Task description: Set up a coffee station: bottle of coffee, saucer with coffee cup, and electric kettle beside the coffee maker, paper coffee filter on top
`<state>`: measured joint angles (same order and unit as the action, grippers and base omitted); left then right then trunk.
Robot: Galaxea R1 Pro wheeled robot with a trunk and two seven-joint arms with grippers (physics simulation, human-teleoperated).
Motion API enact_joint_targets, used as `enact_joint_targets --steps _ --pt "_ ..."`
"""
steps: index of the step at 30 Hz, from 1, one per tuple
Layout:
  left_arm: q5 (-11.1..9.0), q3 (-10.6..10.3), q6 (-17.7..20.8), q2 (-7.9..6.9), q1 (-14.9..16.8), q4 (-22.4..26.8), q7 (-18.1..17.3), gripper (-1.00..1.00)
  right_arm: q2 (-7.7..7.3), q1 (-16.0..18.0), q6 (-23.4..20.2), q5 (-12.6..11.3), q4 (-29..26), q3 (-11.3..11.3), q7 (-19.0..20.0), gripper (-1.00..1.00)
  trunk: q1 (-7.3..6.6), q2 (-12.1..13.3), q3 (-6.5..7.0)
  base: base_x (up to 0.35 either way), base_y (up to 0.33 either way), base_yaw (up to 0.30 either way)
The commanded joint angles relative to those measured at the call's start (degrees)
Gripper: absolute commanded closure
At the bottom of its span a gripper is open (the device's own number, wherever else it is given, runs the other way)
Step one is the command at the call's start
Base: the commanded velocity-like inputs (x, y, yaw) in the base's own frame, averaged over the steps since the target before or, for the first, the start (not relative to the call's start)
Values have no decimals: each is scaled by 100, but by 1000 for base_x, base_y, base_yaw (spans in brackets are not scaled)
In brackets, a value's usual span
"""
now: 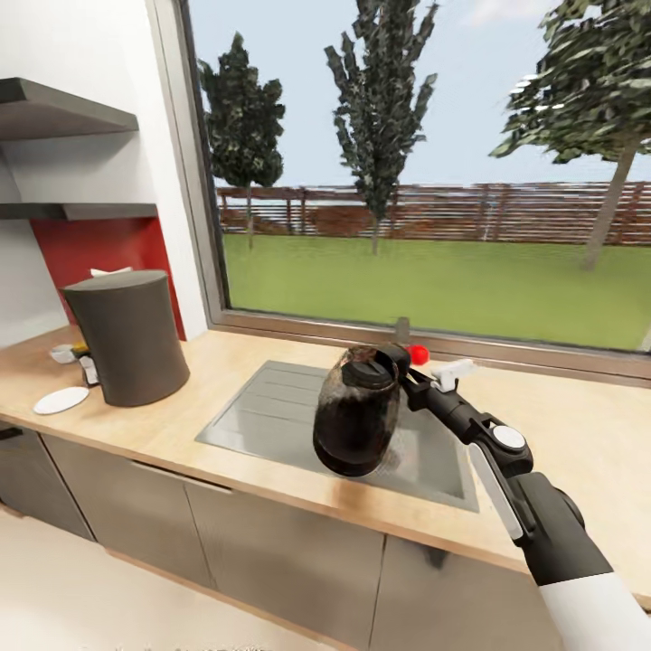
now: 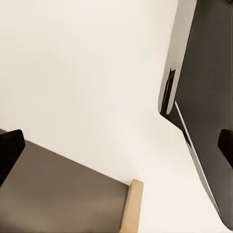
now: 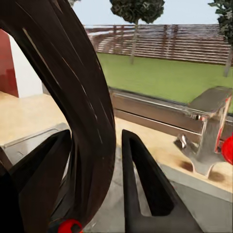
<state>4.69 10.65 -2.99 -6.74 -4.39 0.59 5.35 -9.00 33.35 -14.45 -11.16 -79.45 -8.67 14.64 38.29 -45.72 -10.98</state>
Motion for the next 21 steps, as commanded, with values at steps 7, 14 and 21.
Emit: enact_joint_targets --steps 7,14,21 --pt "49 42 -9 6 -1 2 10 -100 -4 5 -40 -62 -9 -3 4 100 1 -6 34 21 316 220" --pt "49 43 -9 -2 -1 2 10 -100 -5 5 -40 -62 -9 -3 4 100 1 -6 62 80 325 153" --pt "49 43 -7 -3 -1 2 10 -100 -5 5 -40 -54 -9 -3 4 100 1 -6 63 81 325 5"
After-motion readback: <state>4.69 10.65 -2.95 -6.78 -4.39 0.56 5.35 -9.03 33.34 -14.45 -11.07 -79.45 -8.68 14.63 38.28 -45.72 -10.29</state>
